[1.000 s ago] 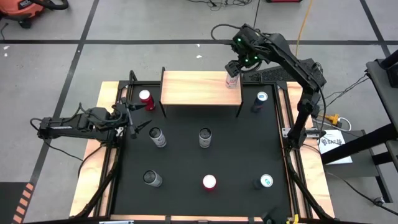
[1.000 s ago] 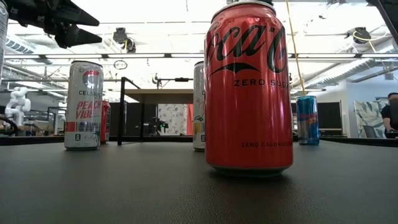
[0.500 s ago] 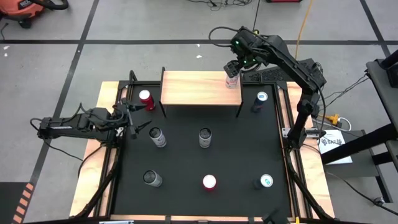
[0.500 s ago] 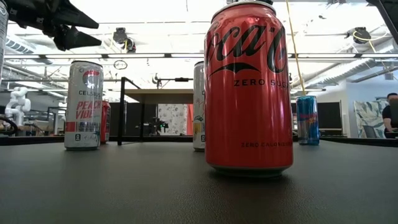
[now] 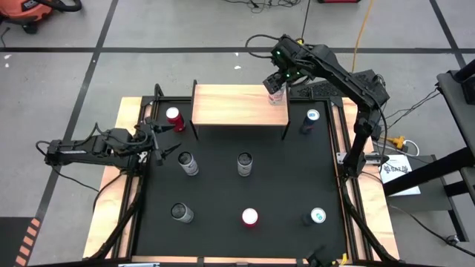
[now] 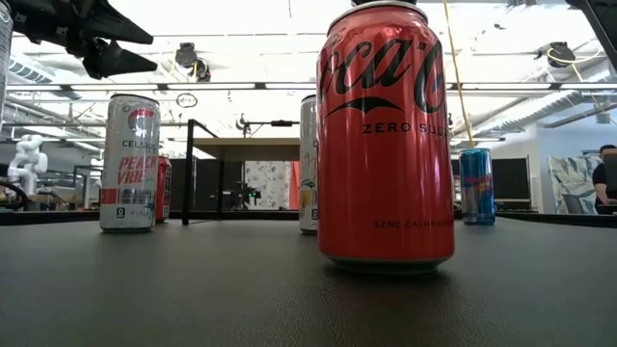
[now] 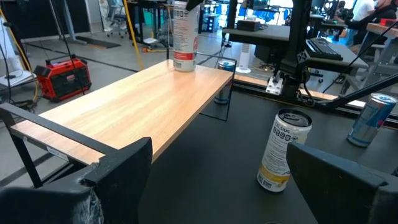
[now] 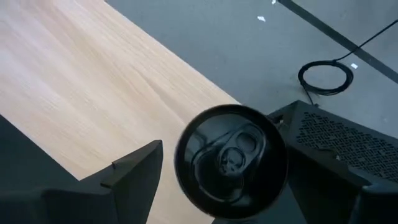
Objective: Place canned beverage on shelf
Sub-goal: Put the right white pink soda can on the shelf
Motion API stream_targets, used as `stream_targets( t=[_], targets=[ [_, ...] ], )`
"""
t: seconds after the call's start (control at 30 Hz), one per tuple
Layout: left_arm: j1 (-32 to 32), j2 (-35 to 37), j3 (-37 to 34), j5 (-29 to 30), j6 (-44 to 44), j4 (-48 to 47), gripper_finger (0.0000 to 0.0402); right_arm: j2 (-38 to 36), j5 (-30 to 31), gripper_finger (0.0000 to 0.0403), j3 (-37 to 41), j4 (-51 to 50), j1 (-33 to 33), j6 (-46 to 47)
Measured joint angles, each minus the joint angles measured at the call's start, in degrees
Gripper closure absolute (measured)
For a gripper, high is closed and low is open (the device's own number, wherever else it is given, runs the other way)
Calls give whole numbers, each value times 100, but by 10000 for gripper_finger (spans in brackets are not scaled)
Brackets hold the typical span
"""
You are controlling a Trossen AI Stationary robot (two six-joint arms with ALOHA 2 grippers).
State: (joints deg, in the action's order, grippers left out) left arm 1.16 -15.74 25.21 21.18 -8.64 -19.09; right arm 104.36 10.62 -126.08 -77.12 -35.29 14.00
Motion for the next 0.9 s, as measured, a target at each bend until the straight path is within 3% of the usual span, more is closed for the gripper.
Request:
stream_targets(
  t=[0.2,0.6,0.9],
  targets=[
    [1,1,0,1,2,0,21,0,0,100,2,-140,0,-5],
    [0,-1,0,1,4,0,21,-2,283,176,2,-196,-2,184],
    [-1,-1,0,3,4,-126,21,-4,298,175,4,-119,11,641]
  ],
)
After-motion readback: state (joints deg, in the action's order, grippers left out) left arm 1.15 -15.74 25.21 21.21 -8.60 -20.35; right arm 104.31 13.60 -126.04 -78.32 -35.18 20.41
